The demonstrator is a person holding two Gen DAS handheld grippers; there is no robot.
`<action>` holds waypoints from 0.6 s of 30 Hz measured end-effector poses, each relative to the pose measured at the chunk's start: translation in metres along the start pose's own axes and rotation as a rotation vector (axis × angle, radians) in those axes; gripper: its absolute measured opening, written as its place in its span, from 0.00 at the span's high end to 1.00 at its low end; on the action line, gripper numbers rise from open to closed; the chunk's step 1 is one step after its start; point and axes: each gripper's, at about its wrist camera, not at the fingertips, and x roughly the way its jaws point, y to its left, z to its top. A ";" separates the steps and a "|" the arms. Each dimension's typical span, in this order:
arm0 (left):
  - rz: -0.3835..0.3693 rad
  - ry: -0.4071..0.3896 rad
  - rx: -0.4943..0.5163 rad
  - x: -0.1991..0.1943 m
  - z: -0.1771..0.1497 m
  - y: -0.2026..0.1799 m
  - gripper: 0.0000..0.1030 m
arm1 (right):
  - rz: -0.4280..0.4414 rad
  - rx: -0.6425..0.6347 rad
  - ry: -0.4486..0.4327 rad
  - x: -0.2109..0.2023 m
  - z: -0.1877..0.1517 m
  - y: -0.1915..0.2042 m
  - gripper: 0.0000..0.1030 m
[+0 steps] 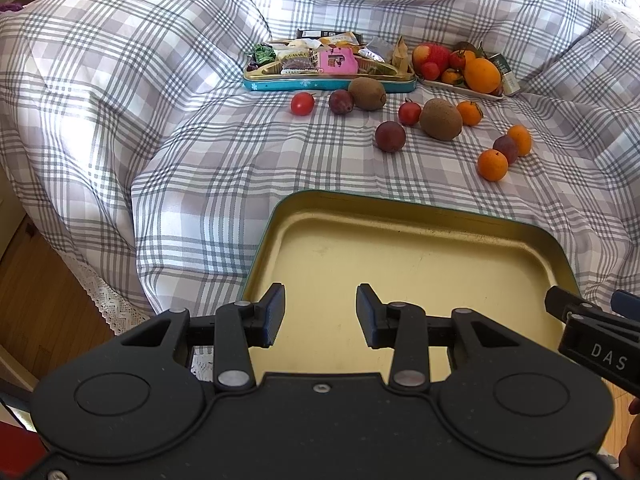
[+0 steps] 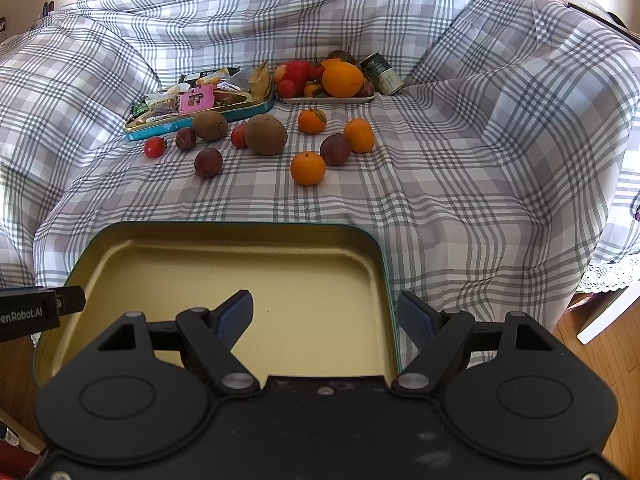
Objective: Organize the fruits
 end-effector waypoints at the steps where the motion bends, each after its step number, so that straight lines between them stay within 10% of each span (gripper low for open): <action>1: 0.000 0.001 -0.001 0.000 0.000 0.000 0.54 | 0.000 0.001 0.000 0.000 0.000 0.000 0.20; 18: 0.005 0.006 -0.003 0.001 -0.001 0.001 0.54 | 0.000 -0.003 0.001 0.000 -0.001 0.000 0.20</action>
